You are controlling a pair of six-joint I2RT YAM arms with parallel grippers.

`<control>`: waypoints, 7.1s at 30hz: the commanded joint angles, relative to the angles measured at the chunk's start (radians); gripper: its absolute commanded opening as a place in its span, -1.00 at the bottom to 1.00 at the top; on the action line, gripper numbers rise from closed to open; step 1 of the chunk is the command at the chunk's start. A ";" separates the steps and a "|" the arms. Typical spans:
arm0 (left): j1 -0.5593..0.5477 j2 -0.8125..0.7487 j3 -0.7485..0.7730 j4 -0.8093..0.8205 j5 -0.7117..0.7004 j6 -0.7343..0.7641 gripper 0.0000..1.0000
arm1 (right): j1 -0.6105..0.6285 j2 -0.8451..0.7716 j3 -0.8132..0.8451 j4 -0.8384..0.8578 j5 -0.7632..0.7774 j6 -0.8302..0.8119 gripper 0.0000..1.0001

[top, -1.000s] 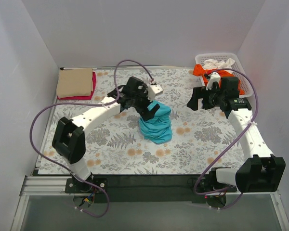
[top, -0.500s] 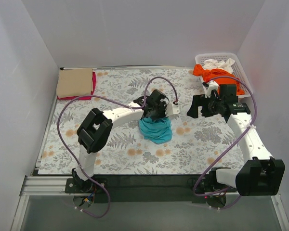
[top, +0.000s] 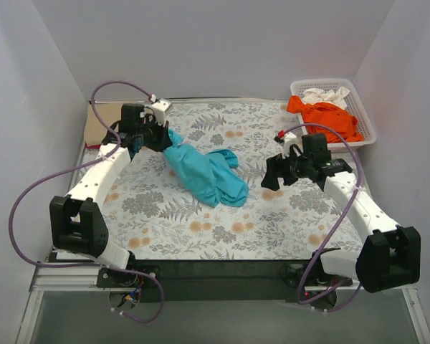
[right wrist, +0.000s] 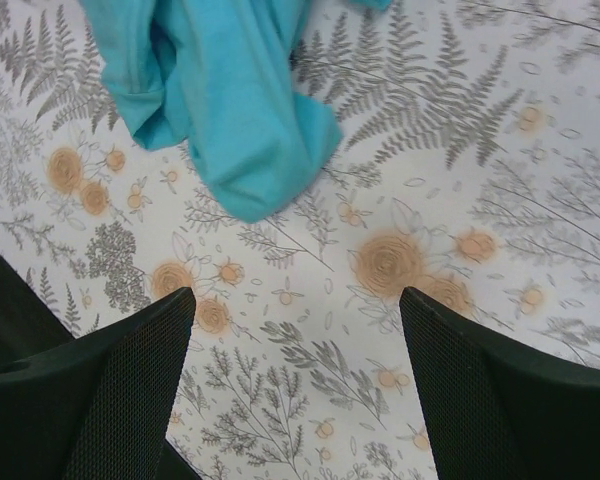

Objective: Fold and stack the t-shirts
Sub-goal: Flatten the tshirt out

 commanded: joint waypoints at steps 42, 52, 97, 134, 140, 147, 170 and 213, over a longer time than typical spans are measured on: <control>-0.252 0.240 -0.108 0.113 -0.075 -0.019 0.00 | 0.270 0.417 0.196 0.246 0.085 -0.041 -0.97; -0.242 -0.141 -0.296 -0.013 0.074 0.105 -1.00 | 0.119 0.161 0.162 0.116 0.082 -0.036 -0.97; 0.074 0.013 -0.098 -0.311 0.163 0.271 0.07 | -0.011 0.021 0.065 -0.290 0.181 -0.528 -0.97; 0.083 0.158 -0.116 -0.157 -0.029 0.229 -1.00 | 0.425 0.101 -0.047 -0.386 0.166 -0.706 -0.55; 0.136 0.157 -0.154 -0.153 -0.017 0.212 -1.00 | 0.366 0.044 0.034 -0.392 0.195 -0.613 0.15; 0.156 0.168 -0.162 -0.153 -0.018 0.201 -1.00 | 0.042 0.166 0.180 -0.397 0.039 -0.460 -0.10; 0.163 0.193 -0.119 -0.199 0.000 0.197 -1.00 | 0.026 0.378 0.110 -0.392 -0.106 -0.519 0.05; 0.557 -0.076 0.159 -0.455 0.339 0.258 -1.00 | -0.185 0.211 0.534 -0.606 0.089 -0.638 -0.97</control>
